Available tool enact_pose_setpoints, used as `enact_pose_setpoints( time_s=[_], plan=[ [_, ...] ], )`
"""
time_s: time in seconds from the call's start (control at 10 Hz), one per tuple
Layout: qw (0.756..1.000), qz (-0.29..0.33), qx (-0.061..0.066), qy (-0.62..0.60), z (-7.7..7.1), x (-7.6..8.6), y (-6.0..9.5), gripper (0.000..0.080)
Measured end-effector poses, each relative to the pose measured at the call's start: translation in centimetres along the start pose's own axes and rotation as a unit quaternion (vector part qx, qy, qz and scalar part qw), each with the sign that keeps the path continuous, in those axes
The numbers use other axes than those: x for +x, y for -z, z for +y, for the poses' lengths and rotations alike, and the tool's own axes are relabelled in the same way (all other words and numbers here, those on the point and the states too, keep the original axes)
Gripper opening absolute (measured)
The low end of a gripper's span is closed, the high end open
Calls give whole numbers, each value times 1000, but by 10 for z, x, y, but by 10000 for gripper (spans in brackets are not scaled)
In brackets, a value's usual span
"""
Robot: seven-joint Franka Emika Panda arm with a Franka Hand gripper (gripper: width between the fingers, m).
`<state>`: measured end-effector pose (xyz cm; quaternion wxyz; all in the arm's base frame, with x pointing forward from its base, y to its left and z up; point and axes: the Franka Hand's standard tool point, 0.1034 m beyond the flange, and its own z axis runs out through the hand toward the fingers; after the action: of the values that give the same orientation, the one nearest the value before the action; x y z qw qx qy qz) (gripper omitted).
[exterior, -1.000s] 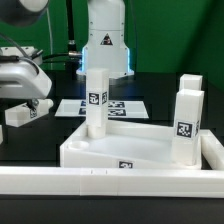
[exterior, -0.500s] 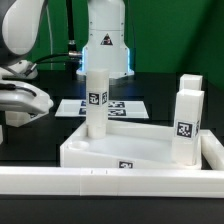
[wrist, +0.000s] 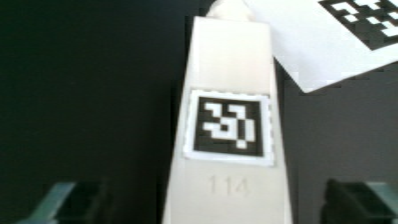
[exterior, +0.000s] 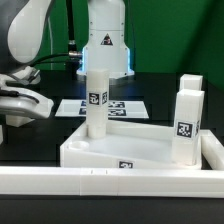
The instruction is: Assemble desk
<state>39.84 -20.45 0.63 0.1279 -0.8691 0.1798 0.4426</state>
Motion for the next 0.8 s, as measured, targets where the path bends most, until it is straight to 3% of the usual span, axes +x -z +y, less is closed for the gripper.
enact_pose_setpoints(
  time_s=[0.1, 0.2, 0.5, 0.8],
  plan=[
    [1000, 0, 0, 0, 0, 0, 0, 426],
    [1000, 0, 0, 0, 0, 0, 0, 288],
    [1000, 5, -3, 5, -7, -3, 7, 288],
    [999, 32, -6, 19, -45, -27, 49, 288]
  ],
)
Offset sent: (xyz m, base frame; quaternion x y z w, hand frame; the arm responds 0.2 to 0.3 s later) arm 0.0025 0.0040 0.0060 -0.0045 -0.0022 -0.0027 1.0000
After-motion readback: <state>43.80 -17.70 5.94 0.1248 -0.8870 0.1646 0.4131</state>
